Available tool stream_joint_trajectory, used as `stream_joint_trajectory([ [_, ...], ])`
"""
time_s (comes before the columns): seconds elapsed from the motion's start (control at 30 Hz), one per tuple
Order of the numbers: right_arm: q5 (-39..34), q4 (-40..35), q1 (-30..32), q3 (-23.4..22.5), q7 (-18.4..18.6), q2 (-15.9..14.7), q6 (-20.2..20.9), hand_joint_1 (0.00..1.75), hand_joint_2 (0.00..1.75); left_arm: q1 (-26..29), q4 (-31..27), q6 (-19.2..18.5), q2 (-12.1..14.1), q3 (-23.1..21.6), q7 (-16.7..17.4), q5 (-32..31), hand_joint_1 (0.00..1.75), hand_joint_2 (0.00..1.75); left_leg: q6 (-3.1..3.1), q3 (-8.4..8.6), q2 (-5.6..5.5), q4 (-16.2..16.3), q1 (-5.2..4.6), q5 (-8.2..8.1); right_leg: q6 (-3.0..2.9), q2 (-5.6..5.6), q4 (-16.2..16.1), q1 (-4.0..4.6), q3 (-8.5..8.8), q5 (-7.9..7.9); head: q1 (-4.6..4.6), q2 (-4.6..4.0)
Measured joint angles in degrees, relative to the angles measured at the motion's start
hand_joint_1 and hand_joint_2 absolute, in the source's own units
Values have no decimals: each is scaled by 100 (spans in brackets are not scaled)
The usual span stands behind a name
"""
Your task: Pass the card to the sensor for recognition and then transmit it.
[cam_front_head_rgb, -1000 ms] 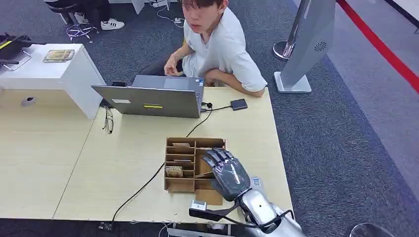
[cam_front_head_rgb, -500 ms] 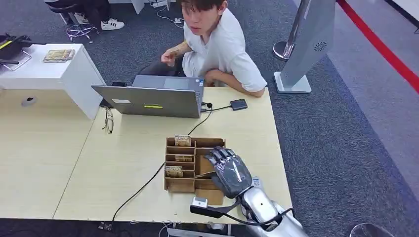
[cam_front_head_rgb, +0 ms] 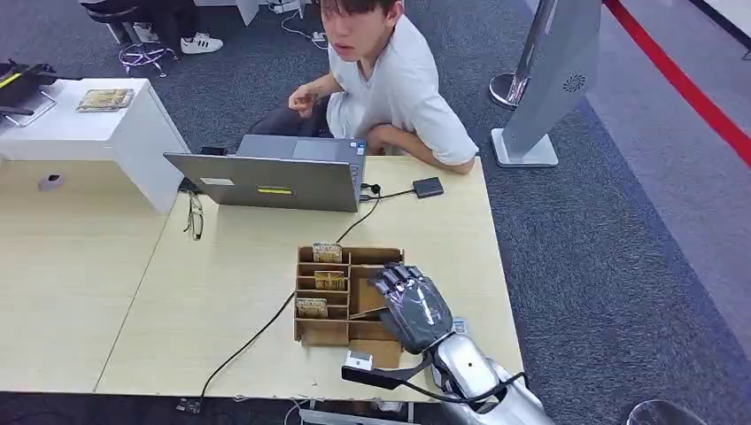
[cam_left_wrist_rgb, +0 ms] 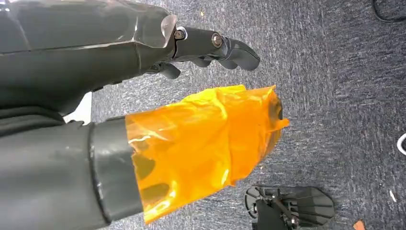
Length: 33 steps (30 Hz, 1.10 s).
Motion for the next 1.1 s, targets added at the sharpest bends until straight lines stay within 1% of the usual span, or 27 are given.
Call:
stream_joint_trajectory([
  [0.33,0,-29,0,-9,-7,0,-2,70,175,1,0,0,0,31,-11,-15,0,0,0,0,0,0,0,0,0,0,0,0,0,0,0,0],
  [0.37,0,-31,-1,-9,-7,0,-2,79,175,1,0,0,0,31,-11,-15,0,0,0,0,0,0,0,0,0,0,0,0,0,0,0,0],
  [0.43,0,-31,0,-9,-7,0,-2,82,175,0,0,0,0,31,-11,-15,0,0,0,0,0,0,0,0,0,0,0,0,0,0,0,0],
  [0.5,0,-31,-1,-9,-7,0,-2,80,175,1,0,0,0,33,-11,-17,0,0,0,0,0,0,0,0,0,0,0,0,0,0,0,0],
  [0.53,0,-31,-1,-11,-7,0,-2,75,175,0,0,0,0,35,-11,-17,0,0,0,0,0,0,0,0,0,0,0,0,0,0,0,0],
  [0.6,0,-35,-1,-18,-9,0,-4,72,175,1,0,0,0,44,-15,-37,0,0,0,0,0,0,0,0,0,0,0,0,0,0,0,0],
  [0.67,0,-46,-1,-35,-9,0,-7,63,175,0,0,0,-2,63,-17,-55,0,0,0,0,0,0,0,0,0,0,0,0,0,0,0,0],
  [1.1,2,-162,7,-85,-33,0,-15,59,175,1,0,2,-2,170,-37,-98,0,0,0,-1,0,0,0,0,0,0,0,0,-1,0,0,0],
])
